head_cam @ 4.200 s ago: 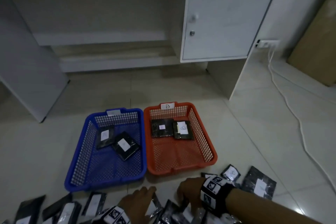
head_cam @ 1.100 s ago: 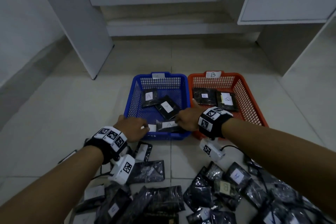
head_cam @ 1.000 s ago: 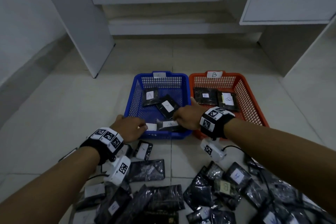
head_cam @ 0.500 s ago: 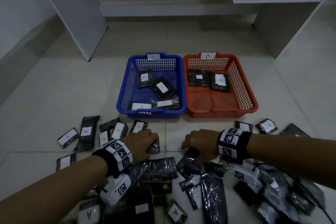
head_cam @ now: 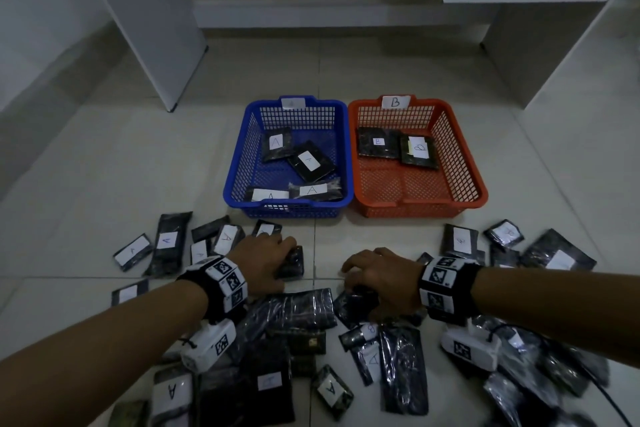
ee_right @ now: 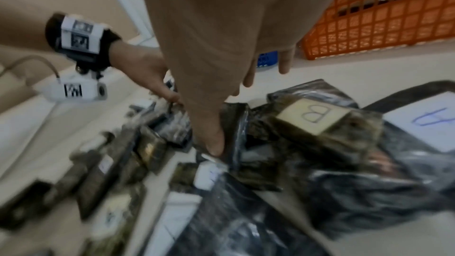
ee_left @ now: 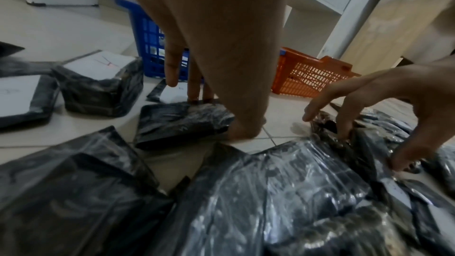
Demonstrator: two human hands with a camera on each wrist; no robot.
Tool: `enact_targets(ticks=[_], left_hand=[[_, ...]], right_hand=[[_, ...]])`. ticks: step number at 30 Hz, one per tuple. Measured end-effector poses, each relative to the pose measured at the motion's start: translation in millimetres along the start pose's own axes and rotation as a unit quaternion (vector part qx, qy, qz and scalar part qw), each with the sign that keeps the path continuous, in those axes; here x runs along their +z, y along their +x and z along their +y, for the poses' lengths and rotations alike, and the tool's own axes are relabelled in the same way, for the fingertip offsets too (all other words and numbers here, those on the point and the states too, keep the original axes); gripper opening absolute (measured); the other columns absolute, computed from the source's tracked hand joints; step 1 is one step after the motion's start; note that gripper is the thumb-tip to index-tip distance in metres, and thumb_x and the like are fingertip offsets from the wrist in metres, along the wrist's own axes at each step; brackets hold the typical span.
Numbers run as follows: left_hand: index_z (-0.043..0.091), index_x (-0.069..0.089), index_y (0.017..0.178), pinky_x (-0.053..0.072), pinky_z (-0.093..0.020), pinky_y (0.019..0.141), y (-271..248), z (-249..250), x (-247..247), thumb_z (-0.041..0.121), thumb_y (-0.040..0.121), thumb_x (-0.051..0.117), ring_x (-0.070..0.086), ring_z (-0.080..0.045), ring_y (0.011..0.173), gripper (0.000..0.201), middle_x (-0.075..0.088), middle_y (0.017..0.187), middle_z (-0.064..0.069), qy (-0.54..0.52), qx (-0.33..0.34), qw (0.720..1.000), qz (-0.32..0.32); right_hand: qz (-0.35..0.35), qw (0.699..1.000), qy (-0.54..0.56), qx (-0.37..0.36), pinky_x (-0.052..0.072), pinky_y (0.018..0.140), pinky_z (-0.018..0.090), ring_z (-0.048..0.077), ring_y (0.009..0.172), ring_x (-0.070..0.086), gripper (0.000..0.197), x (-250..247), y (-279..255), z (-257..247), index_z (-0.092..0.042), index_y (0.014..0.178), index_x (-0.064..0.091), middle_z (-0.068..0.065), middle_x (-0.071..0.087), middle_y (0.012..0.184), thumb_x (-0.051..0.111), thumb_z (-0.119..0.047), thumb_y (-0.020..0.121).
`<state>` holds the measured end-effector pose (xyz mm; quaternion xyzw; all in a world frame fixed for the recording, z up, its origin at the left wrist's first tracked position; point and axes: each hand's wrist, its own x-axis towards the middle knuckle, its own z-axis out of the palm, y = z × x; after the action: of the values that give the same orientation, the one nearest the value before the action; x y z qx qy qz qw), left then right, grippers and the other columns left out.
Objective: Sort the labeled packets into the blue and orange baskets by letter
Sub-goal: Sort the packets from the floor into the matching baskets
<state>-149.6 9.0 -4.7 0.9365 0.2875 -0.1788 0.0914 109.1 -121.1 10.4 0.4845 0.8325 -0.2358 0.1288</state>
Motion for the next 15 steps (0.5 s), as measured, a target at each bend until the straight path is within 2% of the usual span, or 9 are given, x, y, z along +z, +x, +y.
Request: enact_targets(ticks=[2, 3, 6, 7, 9, 11, 12, 14, 15], left_hand=[[0.023, 0.042, 0.126, 0.052, -0.038, 0.082, -3.7, 1.9, -5.1, 0.063, 0.075, 0.049, 0.059, -0.024, 0.099, 0.065, 0.056, 0.114, -0.001, -0.072, -0.020, 0.997, 0.007], [0.024, 0.044, 0.124, 0.052, -0.037, 0.083, -5.1, 3.2, -7.2, 0.061, 0.080, 0.048, 0.059, -0.021, 0.097, 0.058, 0.057, 0.112, 0.001, -0.124, -0.036, 0.992, 0.009], [0.018, 0.050, 0.120, 0.046, -0.030, 0.076, -6.0, 6.0, -8.7, 0.033, 0.100, 0.047, 0.057, -0.018, 0.086, 0.025, 0.062, 0.099, -0.001, -0.245, -0.063, 0.967, 0.005], [0.014, 0.051, 0.122, 0.044, -0.028, 0.072, -5.6, 5.2, -7.4, 0.023, 0.101, 0.044, 0.056, -0.018, 0.082, 0.023, 0.064, 0.098, -0.004, -0.260, -0.068, 0.963, -0.005], [0.011, 0.051, 0.124, 0.042, -0.025, 0.069, -6.5, 3.5, -6.3, 0.012, 0.101, 0.042, 0.056, -0.018, 0.080, 0.025, 0.066, 0.100, -0.009, -0.272, -0.076, 0.959, -0.026], [0.013, 0.050, 0.127, 0.044, -0.027, 0.072, -7.9, 2.0, -7.5, 0.010, 0.102, 0.041, 0.057, -0.019, 0.084, 0.027, 0.065, 0.104, -0.009, -0.278, -0.087, 0.956, -0.033], [0.013, 0.049, 0.129, 0.047, -0.029, 0.076, -8.2, 1.8, -9.5, 0.010, 0.102, 0.040, 0.057, -0.020, 0.087, 0.028, 0.064, 0.107, -0.009, -0.282, -0.092, 0.955, -0.027], [0.014, 0.049, 0.132, 0.049, -0.032, 0.083, -8.4, 0.8, -15.6, 0.010, 0.102, 0.040, 0.059, -0.021, 0.093, 0.031, 0.063, 0.113, -0.010, -0.297, -0.099, 0.950, 0.001], [0.016, 0.049, 0.132, 0.050, -0.031, 0.083, -8.6, 0.0, -18.6, 0.011, 0.103, 0.040, 0.060, -0.021, 0.093, 0.031, 0.063, 0.112, -0.009, -0.309, -0.103, 0.945, 0.019]], right_hand=[[0.029, 0.999, 0.040, 0.005, 0.044, 0.099, 0.044, 0.022, 0.119, 0.049, 0.038, -4.1, -0.6, -3.7, -0.024, 0.107, 0.063, -0.001, 0.051, 0.133, 0.075, -0.043, 0.076], [0.029, 0.998, 0.060, 0.013, 0.046, 0.094, 0.040, 0.021, 0.113, 0.052, 0.032, -7.0, -0.9, -5.4, -0.024, 0.103, 0.063, -0.002, 0.055, 0.126, 0.074, -0.040, 0.077], [0.002, 0.986, 0.157, 0.049, 0.053, 0.082, 0.036, 0.018, 0.092, 0.062, 0.020, -21.5, -4.1, -9.9, -0.024, 0.096, 0.061, -0.003, 0.065, 0.102, 0.072, -0.030, 0.081], [-0.001, 0.976, 0.207, 0.061, 0.056, 0.078, 0.037, 0.018, 0.086, 0.064, 0.019, -26.3, -4.1, -9.5, -0.023, 0.095, 0.059, -0.003, 0.068, 0.096, 0.072, -0.027, 0.082], [0.016, 0.955, 0.285, 0.077, 0.054, 0.069, 0.030, 0.015, 0.076, 0.062, 0.018, -34.3, -3.2, -6.4, -0.018, 0.096, 0.057, -0.005, 0.067, 0.086, 0.071, -0.021, 0.085], [0.034, 0.922, 0.373, 0.099, 0.048, 0.060, 0.023, 0.015, 0.071, 0.056, 0.015, -40.7, -1.9, -4.3, -0.017, 0.097, 0.051, -0.005, 0.064, 0.082, 0.065, -0.017, 0.091], [0.038, 0.894, 0.431, 0.116, 0.048, 0.061, 0.025, 0.017, 0.073, 0.057, 0.014, -42.7, -1.4, -3.8, -0.018, 0.097, 0.047, -0.001, 0.067, 0.085, 0.060, -0.015, 0.094], [0.035, 0.833, 0.532, 0.148, 0.056, 0.071, 0.039, 0.027, 0.085, 0.066, 0.014, -45.2, -0.8, -2.4, -0.018, 0.098, 0.041, 0.011, 0.072, 0.101, 0.054, -0.014, 0.098], [0.032, 0.815, 0.556, 0.160, 0.057, 0.076, 0.046, 0.032, 0.091, 0.068, 0.013, -45.8, -1.5, -2.1, -0.017, 0.099, 0.039, 0.015, 0.072, 0.105, 0.052, -0.014, 0.100]])
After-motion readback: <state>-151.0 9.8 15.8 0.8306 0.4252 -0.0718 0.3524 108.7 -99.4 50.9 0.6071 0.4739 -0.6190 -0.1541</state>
